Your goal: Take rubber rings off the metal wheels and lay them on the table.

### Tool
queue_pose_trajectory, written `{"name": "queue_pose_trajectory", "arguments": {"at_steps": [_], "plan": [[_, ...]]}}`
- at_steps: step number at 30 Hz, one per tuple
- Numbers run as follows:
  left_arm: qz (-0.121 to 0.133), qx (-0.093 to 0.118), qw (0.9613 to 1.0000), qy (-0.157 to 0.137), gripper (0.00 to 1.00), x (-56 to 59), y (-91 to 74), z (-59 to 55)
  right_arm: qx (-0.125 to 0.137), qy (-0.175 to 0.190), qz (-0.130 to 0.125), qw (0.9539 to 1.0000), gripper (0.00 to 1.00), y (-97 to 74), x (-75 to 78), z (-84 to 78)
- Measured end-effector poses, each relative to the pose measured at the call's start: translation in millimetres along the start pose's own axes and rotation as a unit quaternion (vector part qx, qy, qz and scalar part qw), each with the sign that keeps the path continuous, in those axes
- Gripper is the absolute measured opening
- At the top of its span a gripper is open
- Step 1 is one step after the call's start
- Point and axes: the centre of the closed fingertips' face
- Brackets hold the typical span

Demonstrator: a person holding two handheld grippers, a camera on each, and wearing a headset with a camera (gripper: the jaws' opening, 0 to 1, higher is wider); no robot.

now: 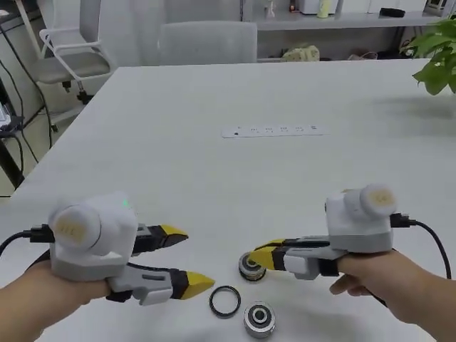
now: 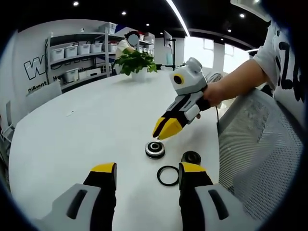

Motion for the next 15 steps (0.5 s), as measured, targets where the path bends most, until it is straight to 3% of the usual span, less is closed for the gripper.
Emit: {"name": "queue_pose_trajectory", "arguments": {"at_steps": [6,15], "plan": [[-0.002,0.004,0.9999,-0.010,0.48,-5.0,9.4,4.7,0.011,-0.004,-0.020,0.9997,0.11,-6.9,14.0,4.6],[-0.013,0.003,0.9999,-0.007,0.46,-4.3,24.3,11.9,-0.003,-0.040,-0.034,0.9986,0.15,-10.6,25.2,-2.0]]}}
Point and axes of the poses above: the centre of the closed fingertips' face, and the gripper's own axes: y roughly forward along the fingers, x roughly to its right, z roughly out of its top, and after that the axes turned 9 degrees about y, right-handed
